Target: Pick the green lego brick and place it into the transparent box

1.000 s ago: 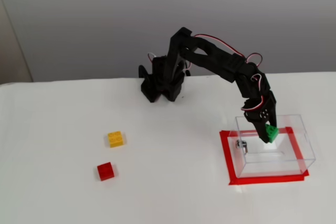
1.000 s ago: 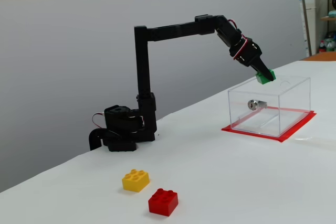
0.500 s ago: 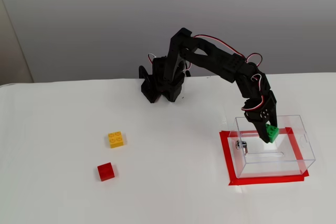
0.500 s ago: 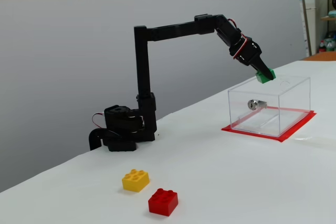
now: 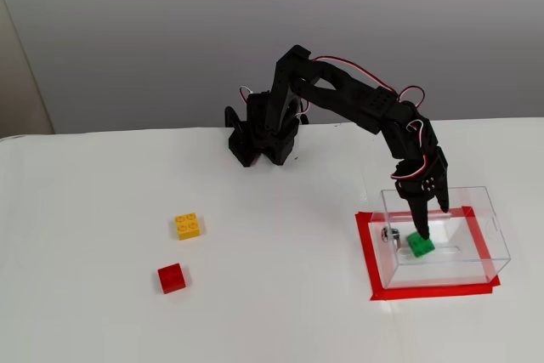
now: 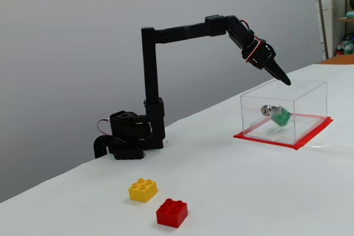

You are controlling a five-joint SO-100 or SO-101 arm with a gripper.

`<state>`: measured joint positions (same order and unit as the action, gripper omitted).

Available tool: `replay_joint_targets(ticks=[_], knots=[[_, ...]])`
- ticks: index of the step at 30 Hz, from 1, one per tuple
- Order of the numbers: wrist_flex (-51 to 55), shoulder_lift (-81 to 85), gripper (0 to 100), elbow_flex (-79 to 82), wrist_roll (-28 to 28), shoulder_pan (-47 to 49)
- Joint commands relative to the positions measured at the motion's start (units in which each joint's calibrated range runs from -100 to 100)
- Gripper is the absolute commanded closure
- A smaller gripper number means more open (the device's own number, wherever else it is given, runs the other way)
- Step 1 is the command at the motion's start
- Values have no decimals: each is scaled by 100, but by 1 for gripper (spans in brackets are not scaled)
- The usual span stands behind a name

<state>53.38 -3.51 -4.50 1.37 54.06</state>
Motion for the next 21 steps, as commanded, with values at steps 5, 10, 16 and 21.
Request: replay_joint_targets(ticks=[5,10,16,21], knots=[[-56,84,69,-282,20,84],[23,211,69,-246,15,25],[49,652,69,-183,15,-123],[310,1246,78,152,4,-205]])
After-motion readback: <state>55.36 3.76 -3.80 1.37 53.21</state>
